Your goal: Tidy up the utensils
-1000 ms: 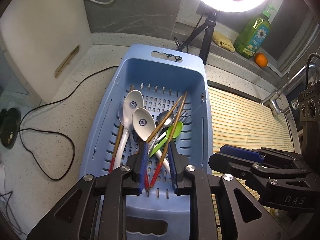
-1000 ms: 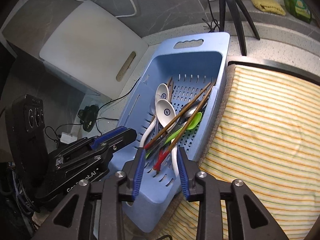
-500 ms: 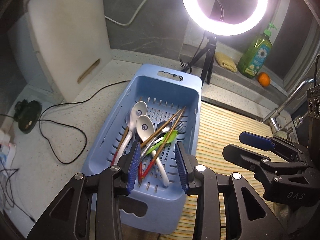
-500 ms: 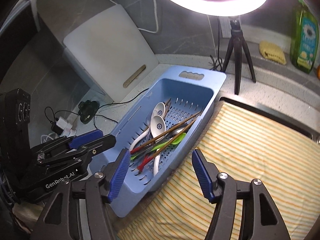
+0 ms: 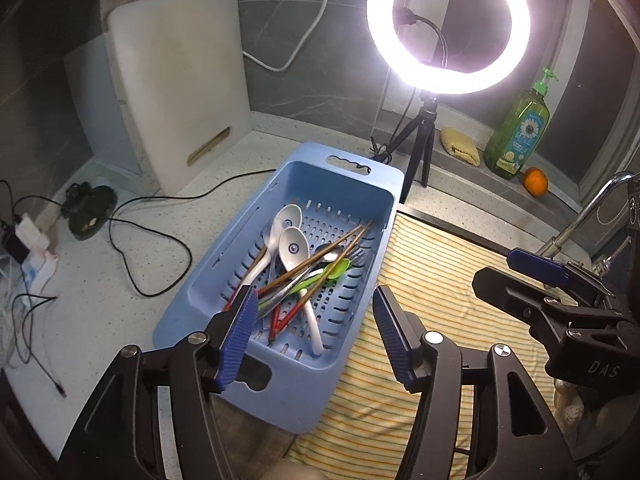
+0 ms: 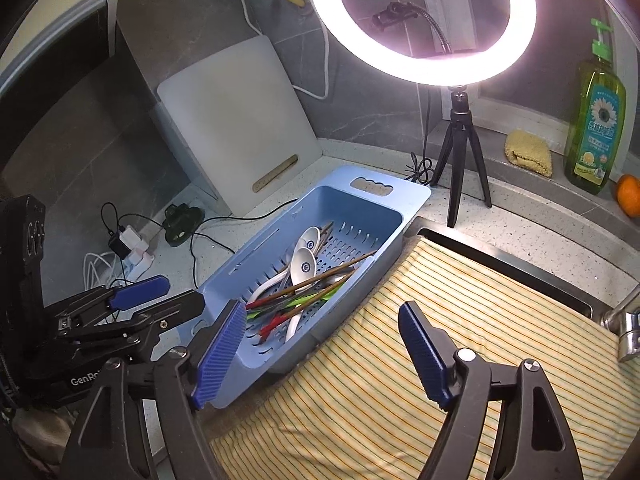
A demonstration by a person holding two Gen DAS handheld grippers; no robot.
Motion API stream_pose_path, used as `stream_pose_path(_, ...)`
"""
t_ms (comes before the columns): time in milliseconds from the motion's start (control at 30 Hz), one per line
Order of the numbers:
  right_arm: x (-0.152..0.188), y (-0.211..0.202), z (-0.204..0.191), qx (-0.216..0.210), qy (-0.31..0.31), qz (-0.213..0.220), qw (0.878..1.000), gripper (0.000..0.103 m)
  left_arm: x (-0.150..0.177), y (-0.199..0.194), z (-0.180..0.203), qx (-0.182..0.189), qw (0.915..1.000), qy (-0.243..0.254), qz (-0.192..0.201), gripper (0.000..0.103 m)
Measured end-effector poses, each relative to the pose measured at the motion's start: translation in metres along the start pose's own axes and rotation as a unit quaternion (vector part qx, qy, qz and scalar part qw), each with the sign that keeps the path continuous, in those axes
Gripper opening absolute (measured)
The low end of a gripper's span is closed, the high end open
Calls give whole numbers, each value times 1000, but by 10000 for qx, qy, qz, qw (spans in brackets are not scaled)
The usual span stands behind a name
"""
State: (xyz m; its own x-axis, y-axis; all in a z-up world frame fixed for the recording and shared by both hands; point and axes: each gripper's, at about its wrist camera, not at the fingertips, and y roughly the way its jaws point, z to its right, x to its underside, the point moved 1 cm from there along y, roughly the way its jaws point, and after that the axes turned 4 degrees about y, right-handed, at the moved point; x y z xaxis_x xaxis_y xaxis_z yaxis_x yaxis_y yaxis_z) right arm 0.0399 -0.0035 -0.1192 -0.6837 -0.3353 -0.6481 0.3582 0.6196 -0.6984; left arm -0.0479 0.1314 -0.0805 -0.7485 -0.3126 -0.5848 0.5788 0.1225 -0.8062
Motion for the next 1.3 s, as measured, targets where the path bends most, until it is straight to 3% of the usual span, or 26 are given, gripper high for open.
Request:
stream_pose_path(267, -3, -11, 9, 47, -80, 169, 9998, 79, 0, -11, 13, -167, 9998, 9, 73, 71)
stream_pose_path(1300, 5, -14, 29, 13, 35, 82, 10000, 80, 1, -20, 24, -239, 9997, -3, 70, 77)
